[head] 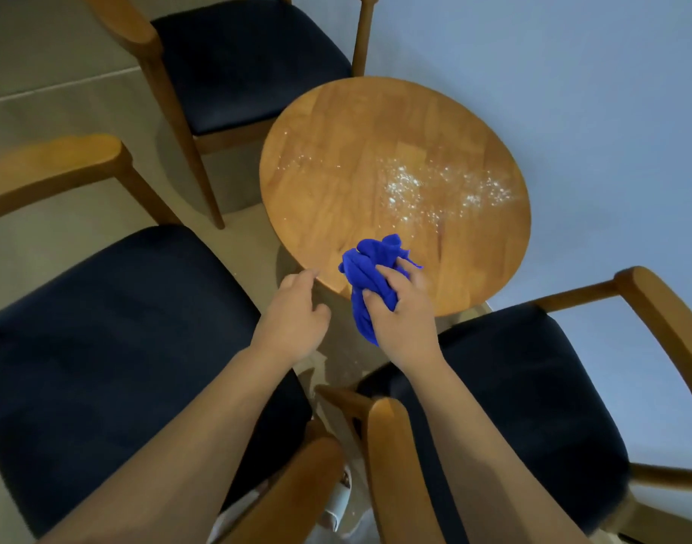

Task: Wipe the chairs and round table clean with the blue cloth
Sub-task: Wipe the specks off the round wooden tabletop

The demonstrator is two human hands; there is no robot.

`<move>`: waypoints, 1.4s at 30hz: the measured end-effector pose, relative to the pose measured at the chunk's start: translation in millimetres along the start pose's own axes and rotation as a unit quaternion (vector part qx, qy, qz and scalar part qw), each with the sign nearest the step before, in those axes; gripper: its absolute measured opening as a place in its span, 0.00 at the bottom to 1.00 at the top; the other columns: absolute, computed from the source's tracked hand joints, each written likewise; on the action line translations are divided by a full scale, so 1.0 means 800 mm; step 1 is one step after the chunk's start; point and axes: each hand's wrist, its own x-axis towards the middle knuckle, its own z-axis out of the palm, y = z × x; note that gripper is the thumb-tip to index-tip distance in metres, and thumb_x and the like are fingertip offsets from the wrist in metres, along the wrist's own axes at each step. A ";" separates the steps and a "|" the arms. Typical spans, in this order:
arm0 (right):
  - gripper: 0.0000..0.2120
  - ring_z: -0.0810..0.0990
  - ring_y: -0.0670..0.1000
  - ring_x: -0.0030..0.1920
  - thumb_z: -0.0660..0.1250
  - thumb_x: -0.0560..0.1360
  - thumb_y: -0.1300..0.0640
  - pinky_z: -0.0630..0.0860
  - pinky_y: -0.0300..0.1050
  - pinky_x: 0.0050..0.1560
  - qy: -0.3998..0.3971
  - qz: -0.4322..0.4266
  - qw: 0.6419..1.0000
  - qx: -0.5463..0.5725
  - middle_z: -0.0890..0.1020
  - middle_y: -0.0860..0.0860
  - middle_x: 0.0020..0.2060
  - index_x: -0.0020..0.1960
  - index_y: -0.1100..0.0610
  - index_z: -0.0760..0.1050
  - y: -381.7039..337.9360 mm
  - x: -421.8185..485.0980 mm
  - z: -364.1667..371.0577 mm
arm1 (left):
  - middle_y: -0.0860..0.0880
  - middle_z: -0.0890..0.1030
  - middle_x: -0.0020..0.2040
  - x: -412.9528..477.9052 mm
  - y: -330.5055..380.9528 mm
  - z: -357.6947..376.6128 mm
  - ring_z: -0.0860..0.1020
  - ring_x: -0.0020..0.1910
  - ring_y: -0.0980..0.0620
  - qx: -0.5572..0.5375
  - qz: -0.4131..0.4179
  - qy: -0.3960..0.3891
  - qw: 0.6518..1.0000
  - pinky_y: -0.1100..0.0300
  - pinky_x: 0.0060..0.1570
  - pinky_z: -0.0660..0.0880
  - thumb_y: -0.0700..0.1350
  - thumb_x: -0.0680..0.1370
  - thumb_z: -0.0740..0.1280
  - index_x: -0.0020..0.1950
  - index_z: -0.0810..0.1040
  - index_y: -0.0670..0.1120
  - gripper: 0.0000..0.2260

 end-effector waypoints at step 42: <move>0.23 0.54 0.56 0.73 0.55 0.77 0.38 0.56 0.57 0.69 -0.054 -0.170 0.915 -0.362 0.60 0.47 0.74 0.68 0.45 0.67 -0.012 0.465 0.231 | 0.45 0.38 0.77 0.348 -0.090 -0.019 0.39 0.75 0.49 0.116 -0.058 0.151 0.980 0.55 0.72 0.40 0.50 0.81 0.52 0.75 0.37 0.42 0.31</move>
